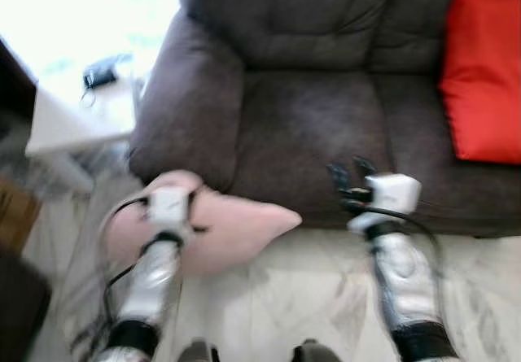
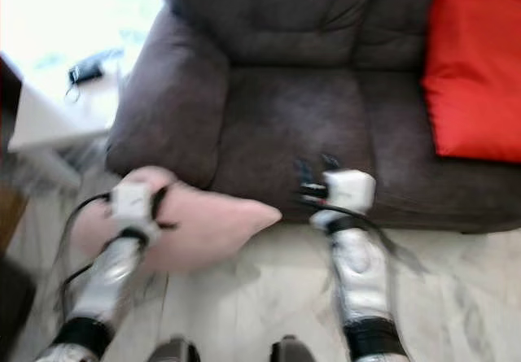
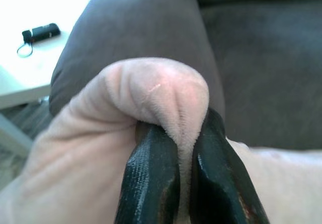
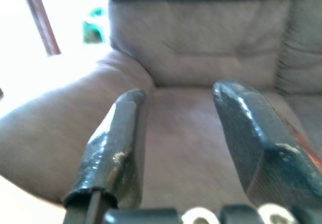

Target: Move the pillow to the sofa from floor

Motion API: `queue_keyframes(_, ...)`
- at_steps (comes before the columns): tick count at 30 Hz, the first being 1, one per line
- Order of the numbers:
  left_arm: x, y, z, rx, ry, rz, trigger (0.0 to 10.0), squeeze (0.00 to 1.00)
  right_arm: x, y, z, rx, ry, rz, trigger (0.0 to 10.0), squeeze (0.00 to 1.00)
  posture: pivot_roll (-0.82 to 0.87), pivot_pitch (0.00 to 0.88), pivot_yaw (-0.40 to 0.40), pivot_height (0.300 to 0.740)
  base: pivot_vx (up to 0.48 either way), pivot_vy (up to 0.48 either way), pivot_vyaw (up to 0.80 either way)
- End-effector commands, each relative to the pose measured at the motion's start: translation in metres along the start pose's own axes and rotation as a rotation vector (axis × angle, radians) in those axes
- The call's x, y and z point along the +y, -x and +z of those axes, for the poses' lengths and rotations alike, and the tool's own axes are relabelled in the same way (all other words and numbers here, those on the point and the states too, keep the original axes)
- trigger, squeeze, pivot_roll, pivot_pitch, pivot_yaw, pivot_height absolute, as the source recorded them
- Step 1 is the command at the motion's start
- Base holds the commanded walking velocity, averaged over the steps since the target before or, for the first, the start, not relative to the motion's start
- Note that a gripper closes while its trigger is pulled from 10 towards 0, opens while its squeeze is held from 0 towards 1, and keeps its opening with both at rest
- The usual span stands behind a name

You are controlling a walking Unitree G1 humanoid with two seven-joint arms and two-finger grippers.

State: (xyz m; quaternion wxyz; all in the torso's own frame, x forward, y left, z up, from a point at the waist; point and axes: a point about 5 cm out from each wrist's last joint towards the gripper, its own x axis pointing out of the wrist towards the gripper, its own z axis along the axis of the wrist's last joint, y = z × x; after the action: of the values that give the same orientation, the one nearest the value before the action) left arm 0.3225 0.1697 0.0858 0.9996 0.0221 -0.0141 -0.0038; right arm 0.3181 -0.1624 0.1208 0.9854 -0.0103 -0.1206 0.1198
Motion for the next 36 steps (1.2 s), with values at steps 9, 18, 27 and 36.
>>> queue_keyframes(9, -0.022, -0.005, 0.034, -0.13, 0.04, -0.125, 10.0, 0.0, -0.006, 0.012, -0.014, 0.077, -0.003, 0.007, 10.0, 0.0, -0.06, 0.16, -0.008, 0.74, 0.0, 0.0, 0.0)
queue_keyframes(18, -0.02, -0.007, 0.046, -0.143, 0.039, -0.156, 10.0, 0.0, 0.004, 0.03, -0.028, 0.195, -0.025, 0.302, 10.0, 0.0, -0.06, 0.167, -0.012, 0.74, 0.0, 0.0, 0.0)
queue_keyframes(27, -0.027, -0.009, 0.055, -0.148, 0.052, -0.202, 10.0, 0.0, 0.007, 0.049, -0.039, 0.295, -0.053, 0.467, 10.0, 1.0, -0.07, 0.168, -0.017, 0.74, 0.0, 0.0, 0.0)
queue_keyframes(36, -0.035, -0.01, 0.059, -0.135, 0.069, -0.275, 10.0, 0.0, 0.008, 0.067, -0.063, 0.447, 0.109, 0.538, 10.0, 1.0, -0.07, 0.166, -0.02, 0.74, 0.0, 0.0, 0.0)
